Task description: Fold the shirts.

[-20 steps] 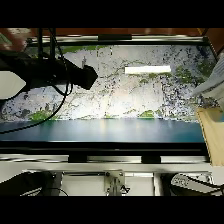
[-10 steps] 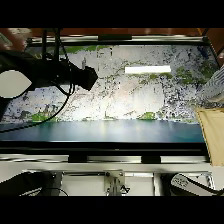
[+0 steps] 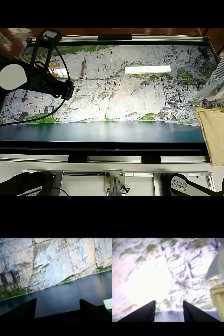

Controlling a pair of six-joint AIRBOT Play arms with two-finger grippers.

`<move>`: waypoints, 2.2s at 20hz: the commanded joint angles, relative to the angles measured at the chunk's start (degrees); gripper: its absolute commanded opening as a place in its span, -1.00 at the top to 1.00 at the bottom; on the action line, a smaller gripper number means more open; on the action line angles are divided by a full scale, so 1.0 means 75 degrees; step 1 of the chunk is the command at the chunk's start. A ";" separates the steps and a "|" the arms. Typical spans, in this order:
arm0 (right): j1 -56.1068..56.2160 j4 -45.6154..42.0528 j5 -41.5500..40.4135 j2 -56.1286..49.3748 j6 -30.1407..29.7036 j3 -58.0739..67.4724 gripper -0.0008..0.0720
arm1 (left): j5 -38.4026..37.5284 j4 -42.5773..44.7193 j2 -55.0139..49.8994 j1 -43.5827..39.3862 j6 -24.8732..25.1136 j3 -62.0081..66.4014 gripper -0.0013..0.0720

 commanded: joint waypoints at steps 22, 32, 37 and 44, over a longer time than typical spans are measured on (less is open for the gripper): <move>0.2270 0.1137 0.1667 0.0026 -0.0015 -0.0650 -0.31 | -0.1804 0.0087 -0.0058 0.0609 0.0029 0.0000 -0.72; 0.2270 0.1137 0.1667 0.0026 -0.0015 -0.0650 -0.31 | -0.1804 0.0087 -0.0064 0.0609 0.0029 0.0000 -0.72; 0.2270 0.1137 0.1667 0.0026 -0.0015 -0.0650 -0.31 | -0.1804 0.0090 -0.0064 0.0609 0.0029 0.0000 -0.72; 0.2270 0.1137 0.1667 0.0026 -0.0015 -0.0650 -0.31 | -0.1804 0.0087 -0.0064 0.0609 0.0029 0.0000 -0.71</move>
